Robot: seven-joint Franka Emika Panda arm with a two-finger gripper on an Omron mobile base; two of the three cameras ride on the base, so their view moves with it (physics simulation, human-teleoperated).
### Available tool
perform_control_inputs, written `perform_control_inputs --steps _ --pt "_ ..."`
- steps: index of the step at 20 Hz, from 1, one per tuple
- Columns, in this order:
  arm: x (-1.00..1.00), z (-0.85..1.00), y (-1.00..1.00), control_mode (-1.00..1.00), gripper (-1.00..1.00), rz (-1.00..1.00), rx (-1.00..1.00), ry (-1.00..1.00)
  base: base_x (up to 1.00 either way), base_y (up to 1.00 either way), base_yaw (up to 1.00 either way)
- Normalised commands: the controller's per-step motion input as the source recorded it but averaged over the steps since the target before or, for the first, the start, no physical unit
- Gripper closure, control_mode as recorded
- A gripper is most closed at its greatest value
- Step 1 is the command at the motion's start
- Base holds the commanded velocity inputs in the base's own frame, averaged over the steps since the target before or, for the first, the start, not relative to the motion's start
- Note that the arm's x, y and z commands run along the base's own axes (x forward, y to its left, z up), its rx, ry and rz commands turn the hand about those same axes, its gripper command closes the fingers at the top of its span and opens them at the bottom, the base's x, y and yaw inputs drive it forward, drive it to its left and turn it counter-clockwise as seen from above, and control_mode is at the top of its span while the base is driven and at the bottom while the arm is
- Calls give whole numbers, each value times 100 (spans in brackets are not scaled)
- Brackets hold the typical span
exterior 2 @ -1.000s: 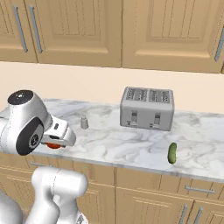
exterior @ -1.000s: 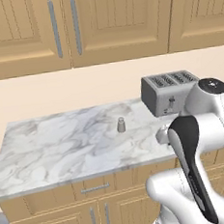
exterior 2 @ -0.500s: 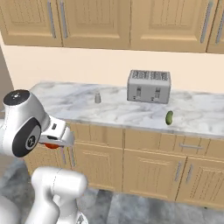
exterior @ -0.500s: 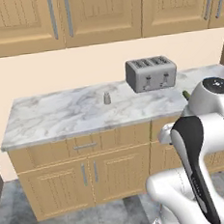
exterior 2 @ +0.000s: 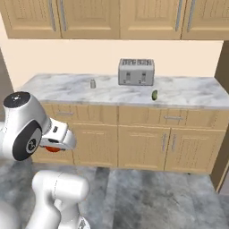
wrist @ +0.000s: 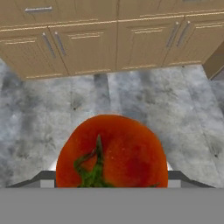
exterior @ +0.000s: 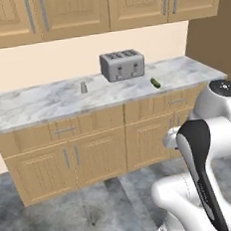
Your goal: Place the tomato and cucumber inside the fridge drawer. Close the drawer after placing the vegetables.
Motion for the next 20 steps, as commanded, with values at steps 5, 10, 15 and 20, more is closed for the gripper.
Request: perform_control_inputs --steps 5,10,15,20 --pt "0 0 0 100 100 0 0 0 -79 -36 -32" --pt "0 0 0 100 100 0 0 0 -13 -97 -33" --pt "0 0 0 100 100 0 0 0 15 -100 -20" --pt "0 0 0 100 100 0 0 0 47 -100 -8"
